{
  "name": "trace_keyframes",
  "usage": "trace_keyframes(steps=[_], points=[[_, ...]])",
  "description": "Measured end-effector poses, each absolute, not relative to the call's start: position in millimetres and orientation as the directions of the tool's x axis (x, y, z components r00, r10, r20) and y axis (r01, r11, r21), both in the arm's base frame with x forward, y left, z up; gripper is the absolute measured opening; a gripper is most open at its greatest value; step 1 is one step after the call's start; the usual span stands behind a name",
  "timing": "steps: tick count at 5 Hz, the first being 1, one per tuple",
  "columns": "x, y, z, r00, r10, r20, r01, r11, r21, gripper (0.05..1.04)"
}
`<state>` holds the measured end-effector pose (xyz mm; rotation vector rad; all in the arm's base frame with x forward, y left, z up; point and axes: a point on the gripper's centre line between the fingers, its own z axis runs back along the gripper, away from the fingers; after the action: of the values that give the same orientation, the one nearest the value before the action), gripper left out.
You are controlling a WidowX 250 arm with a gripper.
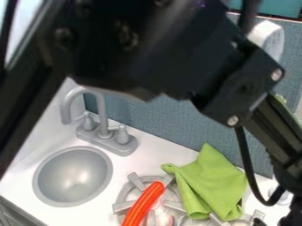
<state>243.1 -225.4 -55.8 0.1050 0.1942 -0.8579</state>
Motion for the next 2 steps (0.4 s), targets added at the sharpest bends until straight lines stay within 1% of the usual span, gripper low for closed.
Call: trace_keyframes(steps=[1,2], points=[[240.3,-220.7,-67.2,0.631,-0.736,-0.244,0.762,0.647,0.019,0.1],[240.9,-222.9,-69.7,0.625,-0.747,-0.228,0.768,0.64,0.007,0.1]])
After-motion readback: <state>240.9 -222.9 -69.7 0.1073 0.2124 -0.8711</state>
